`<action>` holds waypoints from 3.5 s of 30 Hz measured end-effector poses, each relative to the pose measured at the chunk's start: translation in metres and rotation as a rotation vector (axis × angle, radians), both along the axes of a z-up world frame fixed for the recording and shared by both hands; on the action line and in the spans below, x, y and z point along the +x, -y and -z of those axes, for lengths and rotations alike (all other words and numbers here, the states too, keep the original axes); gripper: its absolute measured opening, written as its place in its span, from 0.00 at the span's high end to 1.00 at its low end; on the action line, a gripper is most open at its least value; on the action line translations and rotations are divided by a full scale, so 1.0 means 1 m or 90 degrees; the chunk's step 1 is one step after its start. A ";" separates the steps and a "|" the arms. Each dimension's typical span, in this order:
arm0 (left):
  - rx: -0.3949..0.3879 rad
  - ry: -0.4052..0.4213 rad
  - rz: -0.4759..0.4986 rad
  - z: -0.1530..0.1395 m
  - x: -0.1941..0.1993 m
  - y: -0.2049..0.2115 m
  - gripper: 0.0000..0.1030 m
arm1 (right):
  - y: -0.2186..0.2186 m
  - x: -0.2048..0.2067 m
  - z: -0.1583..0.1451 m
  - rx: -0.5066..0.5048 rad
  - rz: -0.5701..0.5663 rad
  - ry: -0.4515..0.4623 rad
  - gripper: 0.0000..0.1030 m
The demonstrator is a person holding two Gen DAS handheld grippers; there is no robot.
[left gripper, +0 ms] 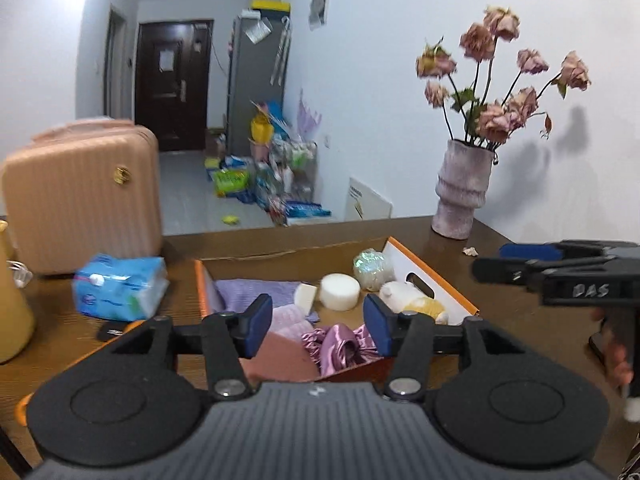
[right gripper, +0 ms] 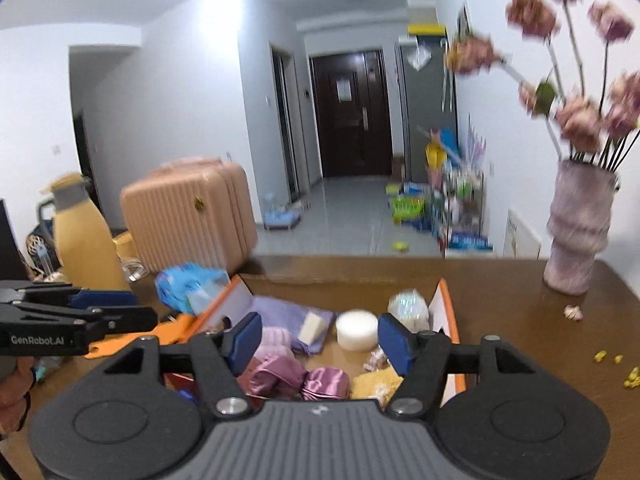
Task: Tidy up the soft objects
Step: 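Carry the pink bow into the box and open both grippers, then close both grippers on the light blue plush toy and lift it, then carry the blue plush toy into the box and open both grippers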
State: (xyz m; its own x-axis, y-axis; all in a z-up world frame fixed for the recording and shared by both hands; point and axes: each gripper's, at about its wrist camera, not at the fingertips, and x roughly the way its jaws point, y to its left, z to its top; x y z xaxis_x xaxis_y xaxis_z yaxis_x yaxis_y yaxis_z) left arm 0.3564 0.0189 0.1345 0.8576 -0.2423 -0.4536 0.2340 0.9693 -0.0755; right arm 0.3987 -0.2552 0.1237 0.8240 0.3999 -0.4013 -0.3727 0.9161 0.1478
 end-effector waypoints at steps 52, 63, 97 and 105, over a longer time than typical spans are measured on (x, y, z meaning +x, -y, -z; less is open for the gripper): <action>-0.181 -0.166 0.064 0.166 -0.069 -0.025 0.68 | -0.071 -0.048 0.158 0.126 -0.092 -0.180 0.70; -0.127 -0.168 -0.028 0.167 -0.090 -0.009 0.68 | -0.012 -0.155 0.155 0.153 0.023 -0.179 0.69; -0.271 -0.244 0.077 0.172 -0.110 0.016 0.55 | 0.012 -0.144 0.174 0.226 -0.038 -0.210 0.67; -0.287 -0.138 0.125 0.120 -0.056 0.015 0.59 | 0.020 -0.098 0.125 0.250 -0.034 -0.126 0.71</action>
